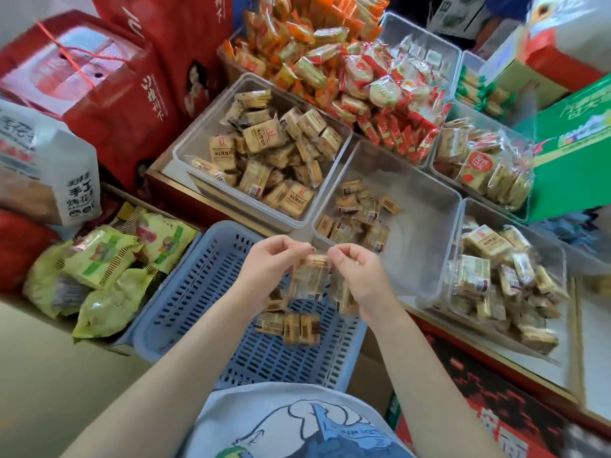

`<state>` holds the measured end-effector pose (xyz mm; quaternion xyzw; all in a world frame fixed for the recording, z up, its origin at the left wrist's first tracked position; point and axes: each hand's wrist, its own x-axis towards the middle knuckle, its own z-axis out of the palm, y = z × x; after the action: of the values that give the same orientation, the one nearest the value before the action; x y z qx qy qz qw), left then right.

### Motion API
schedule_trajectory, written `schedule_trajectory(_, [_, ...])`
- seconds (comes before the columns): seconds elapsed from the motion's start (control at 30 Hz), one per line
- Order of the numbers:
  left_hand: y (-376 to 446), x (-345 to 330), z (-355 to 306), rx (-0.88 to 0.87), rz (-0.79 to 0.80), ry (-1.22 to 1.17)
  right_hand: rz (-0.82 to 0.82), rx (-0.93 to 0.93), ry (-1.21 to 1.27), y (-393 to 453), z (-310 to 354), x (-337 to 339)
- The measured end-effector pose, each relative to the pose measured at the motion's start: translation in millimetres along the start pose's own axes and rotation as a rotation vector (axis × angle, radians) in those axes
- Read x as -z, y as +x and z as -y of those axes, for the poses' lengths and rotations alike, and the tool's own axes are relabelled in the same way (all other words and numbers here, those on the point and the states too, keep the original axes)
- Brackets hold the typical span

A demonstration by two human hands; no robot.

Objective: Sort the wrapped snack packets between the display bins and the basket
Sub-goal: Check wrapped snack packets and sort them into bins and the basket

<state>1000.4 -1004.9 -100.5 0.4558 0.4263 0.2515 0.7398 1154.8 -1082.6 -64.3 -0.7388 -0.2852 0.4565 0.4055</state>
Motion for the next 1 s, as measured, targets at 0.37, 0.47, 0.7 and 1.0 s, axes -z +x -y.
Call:
schedule_trajectory(0.37, [7.2,6.1,7.1,0.157,0.235,0.071,0.019,-0.116,0.252,17.9,1.6,0.2])
schedule_trajectory(0.47, [17.9,18.2,12.4,0.219,0.050,0.050,0.023,-0.181,0.343,26.2,-0.5,7.3])
schedule_trajectory(0.7, [29.4,11.7,10.4,0.304,0.129,0.088,0.086,-0.242,0.433,36.1,-4.1,4.5])
schedule_trajectory(1.0, [41.0,3.0,14.2,0.257,0.099,0.163,0.020,-0.271,0.581,42.3,-5.6,-3.0])
